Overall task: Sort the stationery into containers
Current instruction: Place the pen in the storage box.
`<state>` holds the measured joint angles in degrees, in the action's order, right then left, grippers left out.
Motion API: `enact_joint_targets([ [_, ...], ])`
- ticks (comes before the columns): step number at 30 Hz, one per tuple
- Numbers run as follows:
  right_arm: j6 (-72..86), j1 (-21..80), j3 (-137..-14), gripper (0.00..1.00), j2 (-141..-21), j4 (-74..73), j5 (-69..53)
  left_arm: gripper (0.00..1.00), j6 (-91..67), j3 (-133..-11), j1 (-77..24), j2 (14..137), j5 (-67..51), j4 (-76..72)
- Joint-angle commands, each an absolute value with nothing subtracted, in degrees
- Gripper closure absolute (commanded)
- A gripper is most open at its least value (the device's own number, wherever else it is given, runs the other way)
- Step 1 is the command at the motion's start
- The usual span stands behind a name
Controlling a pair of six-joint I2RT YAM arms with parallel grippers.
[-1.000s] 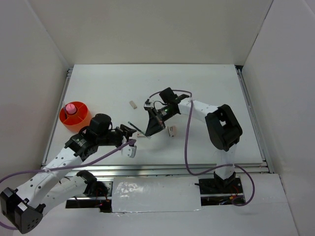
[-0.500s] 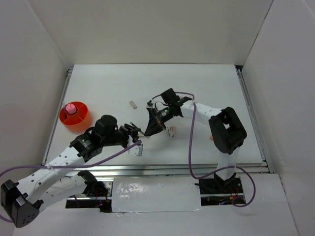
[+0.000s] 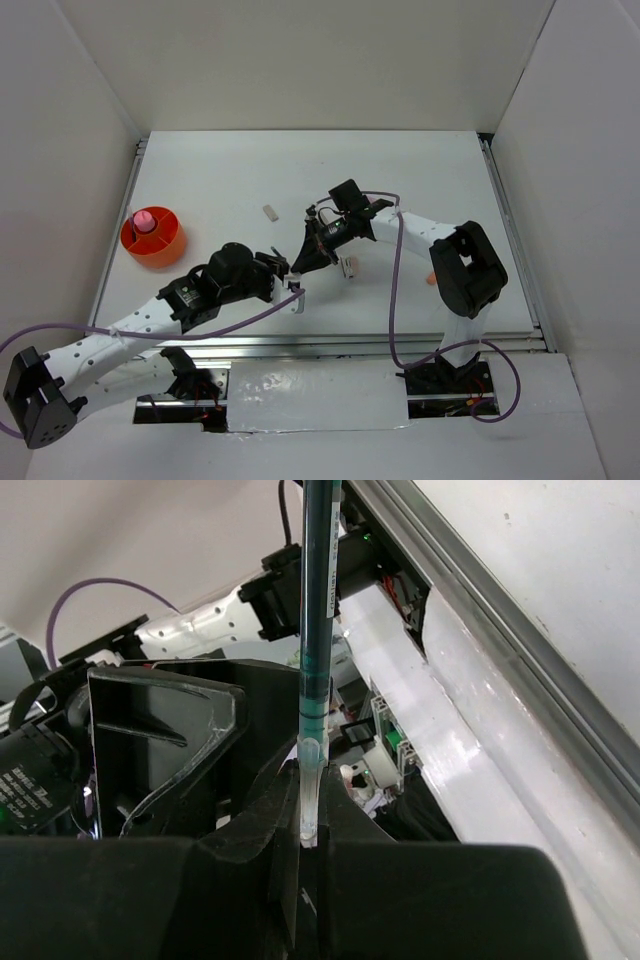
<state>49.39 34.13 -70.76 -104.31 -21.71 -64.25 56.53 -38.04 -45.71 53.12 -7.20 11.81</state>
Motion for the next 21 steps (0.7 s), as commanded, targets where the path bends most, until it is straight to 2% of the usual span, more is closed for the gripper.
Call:
enact_joint_targets([
  [1, 52.64, 34.01, -70.23, 1.00, -101.69, -18.12, -65.65, 0.46, 54.58, -38.67, -45.97, 52.73, -4.83, 8.61],
  [12, 55.72, 34.01, -69.43, 1.00, -101.51, -15.38, -67.67, 0.56, 53.62, -38.93, -44.12, 54.57, -10.45, 8.87],
  [19, 55.64, 34.01, -69.17, 1.00, -101.34, -15.21, -68.11, 0.57, 53.79, -39.64, -42.45, 55.28, -13.27, 10.99],
  [21, 56.07, 34.01, -69.17, 1.00, -101.43, -14.94, -68.12, 0.61, 53.44, -39.55, -42.19, 55.28, -13.27, 10.46],
])
